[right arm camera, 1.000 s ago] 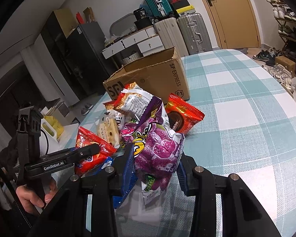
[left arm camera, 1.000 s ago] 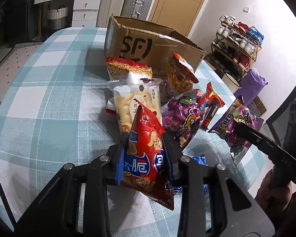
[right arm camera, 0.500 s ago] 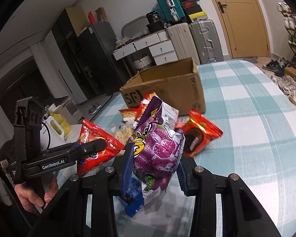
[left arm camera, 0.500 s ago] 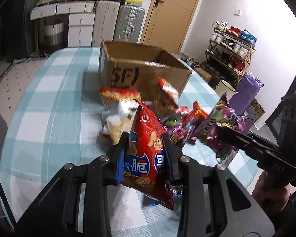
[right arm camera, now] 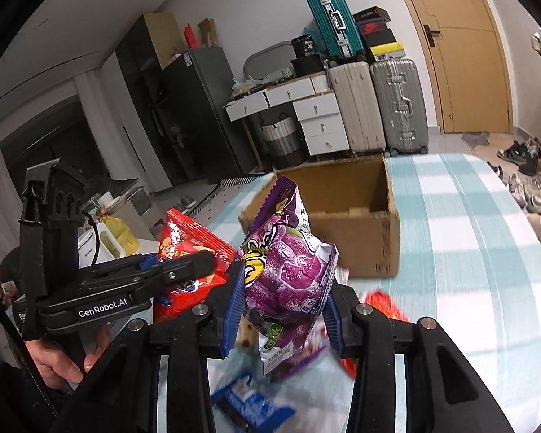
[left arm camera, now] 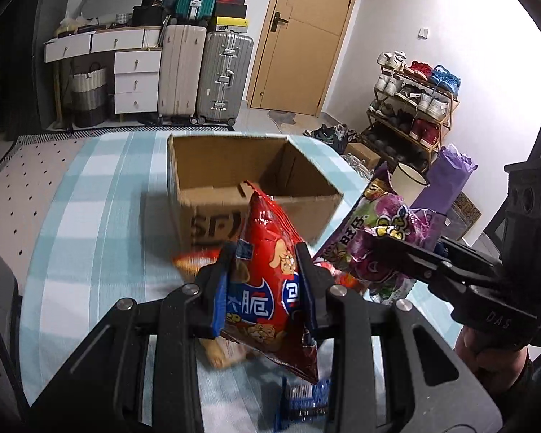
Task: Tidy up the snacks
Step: 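Lift both bags and carry them over the open cardboard box, then open both grippers to drop the bags into the box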
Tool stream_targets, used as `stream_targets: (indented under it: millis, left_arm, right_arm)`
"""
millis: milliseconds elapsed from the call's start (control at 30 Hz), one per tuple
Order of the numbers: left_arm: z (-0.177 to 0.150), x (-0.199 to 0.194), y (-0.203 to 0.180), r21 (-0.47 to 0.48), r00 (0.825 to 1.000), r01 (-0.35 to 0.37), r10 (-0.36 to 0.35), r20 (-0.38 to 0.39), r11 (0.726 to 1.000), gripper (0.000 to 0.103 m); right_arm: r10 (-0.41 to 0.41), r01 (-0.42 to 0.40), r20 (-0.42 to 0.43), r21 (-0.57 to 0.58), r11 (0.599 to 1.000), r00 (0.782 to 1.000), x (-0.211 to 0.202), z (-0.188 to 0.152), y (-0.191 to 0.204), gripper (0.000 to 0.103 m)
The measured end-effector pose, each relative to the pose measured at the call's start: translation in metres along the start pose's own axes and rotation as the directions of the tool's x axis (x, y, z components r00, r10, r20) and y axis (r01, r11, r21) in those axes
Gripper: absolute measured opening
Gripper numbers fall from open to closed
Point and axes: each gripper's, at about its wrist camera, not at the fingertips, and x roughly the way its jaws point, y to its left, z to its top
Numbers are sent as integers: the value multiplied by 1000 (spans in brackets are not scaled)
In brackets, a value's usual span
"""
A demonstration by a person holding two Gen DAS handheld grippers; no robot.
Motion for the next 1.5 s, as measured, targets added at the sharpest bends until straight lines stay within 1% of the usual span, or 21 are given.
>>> stream_targets:
  millis: [200, 333, 533, 567, 600, 700, 800, 933, 1000, 1033, 1067, 1100, 1133, 1267, 1367, 1500]
  left_arm:
    - [47, 12, 9, 16, 1000, -14, 14, 6, 1000, 29]
    - [79, 30, 15, 27, 1000, -20, 20, -1, 999, 29]
    - [125, 75, 24, 47, 999, -37, 38, -25, 998, 29]
    - [126, 89, 19, 54, 998, -44, 46, -30, 998, 29]
    - [133, 98, 21, 60, 998, -49, 51, -33, 997, 29]
    - [147, 118, 24, 73, 997, -60, 63, -44, 996, 29]
    - [152, 138, 22, 81, 996, -67, 72, -55, 994, 29]
    - [165, 163, 20, 111, 993, -82, 90, -70, 990, 29]
    - [162, 170, 18, 120, 993, -92, 100, -66, 989, 31]
    - [164, 173, 17, 122, 993, -89, 98, -67, 989, 38]
    - [165, 175, 17, 122, 992, -94, 103, -69, 988, 44]
    - [163, 175, 17, 122, 992, -101, 109, -64, 987, 49]
    - [159, 172, 18, 120, 993, -103, 110, -52, 987, 49]
    - [156, 164, 23, 111, 993, -107, 111, -38, 988, 51]
    - [149, 155, 20, 112, 992, -116, 120, -30, 987, 51]
    - [141, 142, 15, 110, 992, -122, 125, -20, 986, 52]
  right_arm:
    - [3, -3, 2, -11, 1000, 1000, 16, 35, -5, 39]
    - [-3, 3, 3, -25, 1000, 1000, 32, 61, -11, 39]
    - [-15, 15, -11, -36, 999, 1000, 59, 94, -22, 39]
    - [-18, 17, -16, -35, 999, 1000, 65, 98, -25, 39]
    - [-19, 18, -21, -36, 999, 1000, 71, 103, -27, 39]
    - [-33, 32, -33, -34, 999, 999, 88, 114, -38, 39]
    - [-40, 39, -48, -12, 999, 998, 103, 122, -50, 39]
    - [-47, 47, -70, -14, 999, 996, 121, 126, -62, 40]
    - [-47, 46, -84, -21, 999, 995, 130, 126, -65, 42]
    - [-56, 54, -84, -27, 998, 995, 133, 125, -67, 50]
    - [-76, 73, -76, -37, 997, 994, 135, 125, -67, 55]
    - [-95, 92, -68, -44, 995, 993, 136, 124, -68, 68]
    - [-116, 113, -60, -53, 992, 991, 137, 125, -68, 75]
    - [-115, 113, -29, -66, 991, 993, 130, 125, -69, 75]
    - [-108, 108, 0, -62, 992, 994, 121, 126, -71, 75]
    - [-112, 113, 17, -58, 992, 994, 107, 124, -68, 75]
